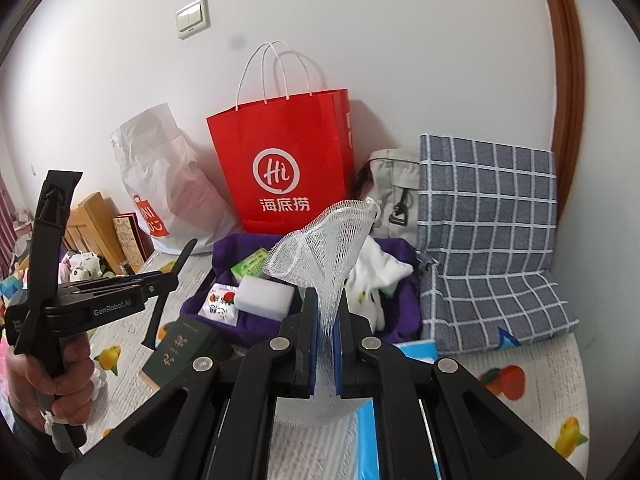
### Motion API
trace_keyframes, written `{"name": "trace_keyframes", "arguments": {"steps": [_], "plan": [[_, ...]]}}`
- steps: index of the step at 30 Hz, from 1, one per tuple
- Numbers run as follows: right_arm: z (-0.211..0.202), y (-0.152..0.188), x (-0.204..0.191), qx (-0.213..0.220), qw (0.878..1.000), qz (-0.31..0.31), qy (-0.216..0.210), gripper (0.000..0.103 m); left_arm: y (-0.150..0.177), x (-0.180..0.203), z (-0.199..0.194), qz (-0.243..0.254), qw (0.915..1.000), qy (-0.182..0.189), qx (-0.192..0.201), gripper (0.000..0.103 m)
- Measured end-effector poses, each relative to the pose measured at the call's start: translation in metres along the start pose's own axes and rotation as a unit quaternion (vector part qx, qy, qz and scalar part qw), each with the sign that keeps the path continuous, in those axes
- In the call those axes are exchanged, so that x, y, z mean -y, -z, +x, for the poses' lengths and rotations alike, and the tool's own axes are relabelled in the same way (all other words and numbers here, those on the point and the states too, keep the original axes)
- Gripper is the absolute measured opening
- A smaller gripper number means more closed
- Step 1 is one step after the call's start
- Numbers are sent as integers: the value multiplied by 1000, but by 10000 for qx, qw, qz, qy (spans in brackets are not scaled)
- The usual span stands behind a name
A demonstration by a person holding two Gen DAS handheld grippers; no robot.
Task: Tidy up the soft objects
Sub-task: 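Lower the mesh bag and strap onto the towel and open both tools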
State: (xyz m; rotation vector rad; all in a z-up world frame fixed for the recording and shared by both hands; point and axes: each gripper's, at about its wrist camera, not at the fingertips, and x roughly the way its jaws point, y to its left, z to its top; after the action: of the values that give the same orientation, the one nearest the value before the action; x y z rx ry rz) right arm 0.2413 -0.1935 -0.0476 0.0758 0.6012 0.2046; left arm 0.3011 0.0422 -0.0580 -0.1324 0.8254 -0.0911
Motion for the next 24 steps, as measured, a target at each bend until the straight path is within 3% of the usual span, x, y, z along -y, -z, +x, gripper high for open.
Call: {"name": "trace_keyframes", "arguments": {"steps": [24], "plan": [[112,-54,-2,-257,9990,-278,-247,6,-52,-23,91,-162,9997,-6,-182,19]]}}
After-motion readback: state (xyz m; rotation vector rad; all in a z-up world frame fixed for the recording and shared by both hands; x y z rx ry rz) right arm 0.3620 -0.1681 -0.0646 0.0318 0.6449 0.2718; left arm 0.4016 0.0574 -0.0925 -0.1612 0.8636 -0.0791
